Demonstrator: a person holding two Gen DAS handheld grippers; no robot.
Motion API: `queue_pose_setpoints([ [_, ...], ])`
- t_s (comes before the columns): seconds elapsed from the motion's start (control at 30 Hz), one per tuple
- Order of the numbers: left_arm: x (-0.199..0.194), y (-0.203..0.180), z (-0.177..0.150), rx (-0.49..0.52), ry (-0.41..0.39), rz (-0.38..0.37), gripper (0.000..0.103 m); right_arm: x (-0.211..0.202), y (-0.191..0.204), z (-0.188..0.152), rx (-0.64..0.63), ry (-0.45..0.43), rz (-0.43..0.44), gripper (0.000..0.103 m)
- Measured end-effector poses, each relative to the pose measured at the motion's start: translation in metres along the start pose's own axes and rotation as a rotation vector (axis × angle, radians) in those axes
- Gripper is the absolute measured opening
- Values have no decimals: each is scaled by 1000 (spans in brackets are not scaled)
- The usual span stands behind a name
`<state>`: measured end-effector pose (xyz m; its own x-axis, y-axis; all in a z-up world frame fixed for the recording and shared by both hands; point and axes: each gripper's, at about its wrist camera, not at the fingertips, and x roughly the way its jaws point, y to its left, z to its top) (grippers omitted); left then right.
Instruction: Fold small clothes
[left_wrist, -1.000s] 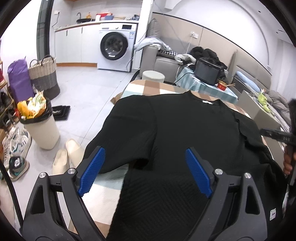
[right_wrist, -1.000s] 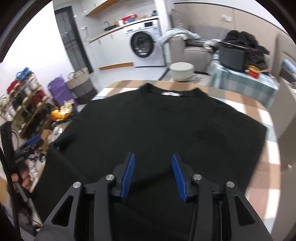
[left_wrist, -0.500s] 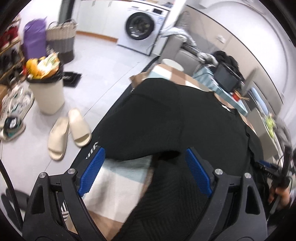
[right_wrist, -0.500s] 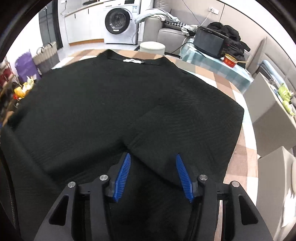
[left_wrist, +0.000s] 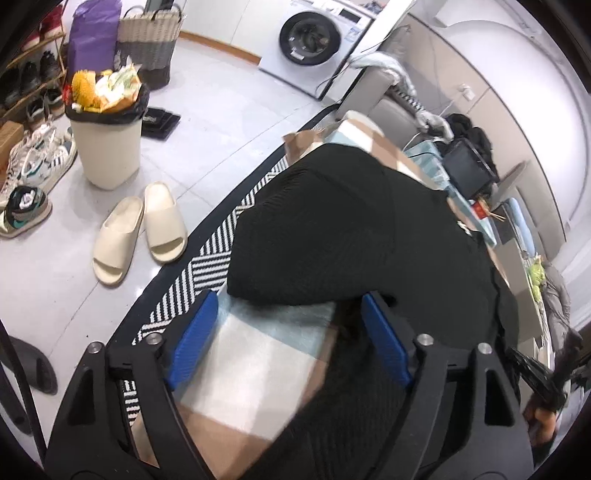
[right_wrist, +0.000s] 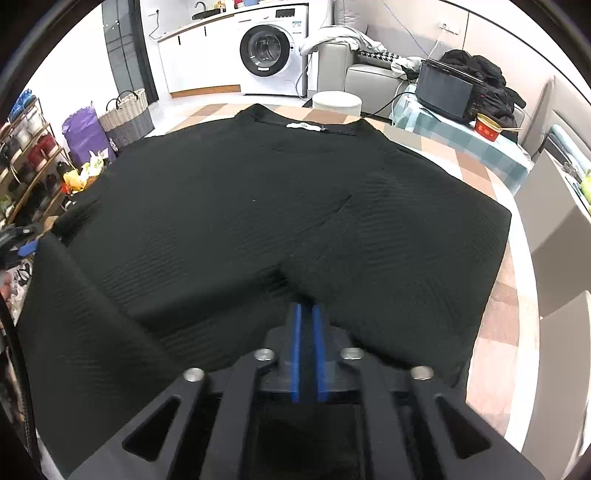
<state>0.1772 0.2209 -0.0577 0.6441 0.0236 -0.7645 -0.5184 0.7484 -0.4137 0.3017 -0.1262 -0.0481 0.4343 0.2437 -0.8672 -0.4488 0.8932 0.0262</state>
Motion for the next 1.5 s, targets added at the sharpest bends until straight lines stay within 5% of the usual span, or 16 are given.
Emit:
queue_pose_setpoints([
  [0.07,13,2,6,-18,13,19,73,-7,3,-2,6,-14,5,47],
  [0.3,51,4,23,-36,39,30,45,-29,13,-10,13,-62,3,58],
  [0.43,48,0,36,22,-16,59,8,-37,15,-15,29,-62,-14,58],
  [0.7,11,-49,75,158,-186,41,4,-60,14,-20,74,-100,-7,58],
  [0.9,-8,-160,93,377,-271,-92,4,-80,16,-26,89,-141,-9,62],
  [1.03,25,-247,57,580,-120,-240,5,-90,13,-29,104,-158,-21,62],
  [1.13,47,-270,22,645,9,-260,16,-94,7,-33,131,-154,-39,64],
  [1.17,49,-269,14,656,22,-257,24,-94,5,-35,138,-146,-45,64],
  [1.23,48,-256,7,643,8,-220,71,-96,3,-38,139,-145,-48,64],
  [1.5,56,-177,24,466,2,-79,74,-83,-6,-41,151,-118,-47,65],
])
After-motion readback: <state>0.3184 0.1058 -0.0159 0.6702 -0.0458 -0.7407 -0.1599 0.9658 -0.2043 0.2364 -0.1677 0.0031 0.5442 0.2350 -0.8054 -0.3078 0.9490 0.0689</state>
